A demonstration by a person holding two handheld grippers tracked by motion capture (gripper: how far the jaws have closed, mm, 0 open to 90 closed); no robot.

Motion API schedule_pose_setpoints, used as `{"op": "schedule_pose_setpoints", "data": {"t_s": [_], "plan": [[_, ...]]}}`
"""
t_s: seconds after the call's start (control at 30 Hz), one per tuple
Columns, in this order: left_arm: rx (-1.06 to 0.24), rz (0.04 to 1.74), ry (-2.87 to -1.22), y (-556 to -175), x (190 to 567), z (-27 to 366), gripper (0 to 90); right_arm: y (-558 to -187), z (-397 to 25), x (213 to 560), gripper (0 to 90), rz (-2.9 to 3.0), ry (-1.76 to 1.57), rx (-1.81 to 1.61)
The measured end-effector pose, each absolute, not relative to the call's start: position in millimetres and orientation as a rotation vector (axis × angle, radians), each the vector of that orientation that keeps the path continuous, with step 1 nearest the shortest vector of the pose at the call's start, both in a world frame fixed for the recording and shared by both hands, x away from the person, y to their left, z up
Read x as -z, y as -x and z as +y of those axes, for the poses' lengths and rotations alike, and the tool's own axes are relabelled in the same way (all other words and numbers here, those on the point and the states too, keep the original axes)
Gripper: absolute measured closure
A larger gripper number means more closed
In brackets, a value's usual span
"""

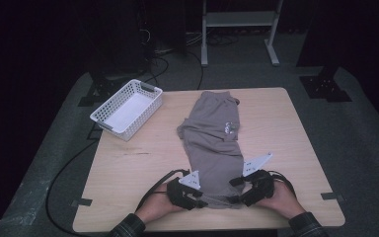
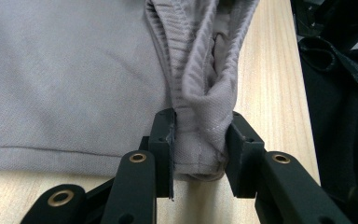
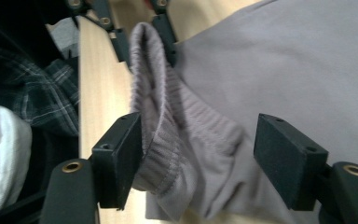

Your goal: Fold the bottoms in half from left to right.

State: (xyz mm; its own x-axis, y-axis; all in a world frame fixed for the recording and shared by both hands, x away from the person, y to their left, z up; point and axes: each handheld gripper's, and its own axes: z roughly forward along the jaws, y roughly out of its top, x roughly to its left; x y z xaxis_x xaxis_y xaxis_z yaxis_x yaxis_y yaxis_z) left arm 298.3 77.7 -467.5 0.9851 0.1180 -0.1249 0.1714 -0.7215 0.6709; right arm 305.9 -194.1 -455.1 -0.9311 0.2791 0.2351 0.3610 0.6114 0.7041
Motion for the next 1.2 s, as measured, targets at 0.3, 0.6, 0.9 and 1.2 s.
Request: {"op": "schedule_pose_setpoints", "data": {"t_s": [0.3,0.6,0.9,1.2], "plan": [[0.127,0.203,-2.362,-302.1,469.5,80.9,67.6,-294.8,-202.3,452.2,22.7,-2.746,0.515,1.218],[0.107,0.16,-2.378,-301.4,468.8,80.4,67.6,-311.8,-175.2,466.2,38.7,-2.777,0.494,1.136],[0.137,0.137,-2.4,-296.1,467.0,78.1,67.8,-303.1,-174.1,469.3,75.6,-2.737,0.464,1.1],[0.11,0.112,-2.337,-290.2,440.2,83.7,67.7,-292.9,-178.4,449.5,77.9,-2.724,0.427,1.184]]}}
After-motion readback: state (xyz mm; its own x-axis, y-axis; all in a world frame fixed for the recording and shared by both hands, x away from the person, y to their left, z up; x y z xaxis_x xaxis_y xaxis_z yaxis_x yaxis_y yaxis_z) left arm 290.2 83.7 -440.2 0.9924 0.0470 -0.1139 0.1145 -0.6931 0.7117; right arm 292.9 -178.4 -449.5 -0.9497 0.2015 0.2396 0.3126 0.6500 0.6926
